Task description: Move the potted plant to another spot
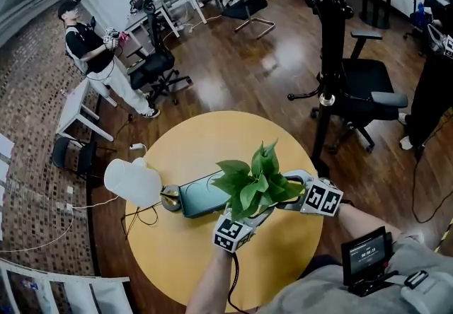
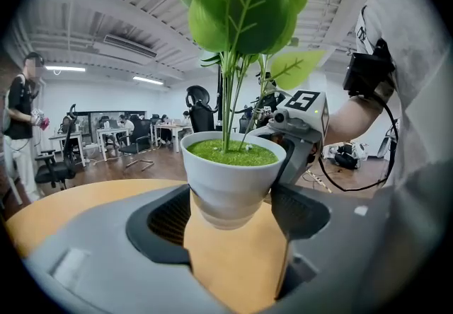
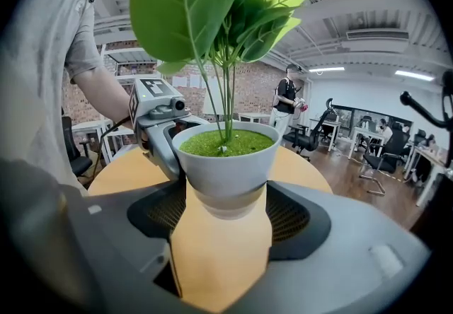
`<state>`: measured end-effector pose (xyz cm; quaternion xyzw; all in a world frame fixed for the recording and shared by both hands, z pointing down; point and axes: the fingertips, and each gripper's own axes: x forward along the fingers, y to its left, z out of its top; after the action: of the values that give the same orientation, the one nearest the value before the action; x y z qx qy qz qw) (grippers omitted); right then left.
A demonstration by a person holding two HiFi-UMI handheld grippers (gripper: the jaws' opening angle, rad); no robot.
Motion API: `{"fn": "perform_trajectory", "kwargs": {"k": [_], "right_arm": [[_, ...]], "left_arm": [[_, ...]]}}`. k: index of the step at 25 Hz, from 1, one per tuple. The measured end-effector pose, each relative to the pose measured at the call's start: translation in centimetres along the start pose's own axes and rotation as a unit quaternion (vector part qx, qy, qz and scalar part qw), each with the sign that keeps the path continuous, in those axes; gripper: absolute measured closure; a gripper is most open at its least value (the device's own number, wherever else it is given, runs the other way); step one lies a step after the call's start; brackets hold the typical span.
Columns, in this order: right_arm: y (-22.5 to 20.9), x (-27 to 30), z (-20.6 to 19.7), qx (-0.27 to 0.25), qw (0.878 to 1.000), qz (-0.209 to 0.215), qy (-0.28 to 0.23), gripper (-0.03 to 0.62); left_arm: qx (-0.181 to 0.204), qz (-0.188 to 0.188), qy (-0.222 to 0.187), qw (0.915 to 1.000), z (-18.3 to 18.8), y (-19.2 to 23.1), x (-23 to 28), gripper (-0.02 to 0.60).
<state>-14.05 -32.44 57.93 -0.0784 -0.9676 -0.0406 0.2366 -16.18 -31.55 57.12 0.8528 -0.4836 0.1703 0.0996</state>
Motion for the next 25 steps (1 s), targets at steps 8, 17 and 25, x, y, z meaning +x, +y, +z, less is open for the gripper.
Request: {"fn": "perform_trajectory", "kwargs": {"k": [8, 17, 25], "right_arm": [[-2.6, 1.5, -2.4, 0.013, 1.000, 0.016, 0.017, 0.253], [-6.2, 4.6, -7.1, 0.013, 0.998, 0.037, 0.041, 0.258], [-8.5, 6.1, -9.2, 0.015, 0.998, 0.043, 0.052, 0.268]], "left_arm": [[-0.027, 0.007, 0.014, 0.9995, -1.9, 2.0, 2.8, 0.221], [-0.067, 0.023, 0.025, 0.9972, -6.2, 4.9, 7.2, 0.230], [-0.102, 0.044, 0.031, 0.9934, -7.9, 6.8, 9.5, 0.230]]}}
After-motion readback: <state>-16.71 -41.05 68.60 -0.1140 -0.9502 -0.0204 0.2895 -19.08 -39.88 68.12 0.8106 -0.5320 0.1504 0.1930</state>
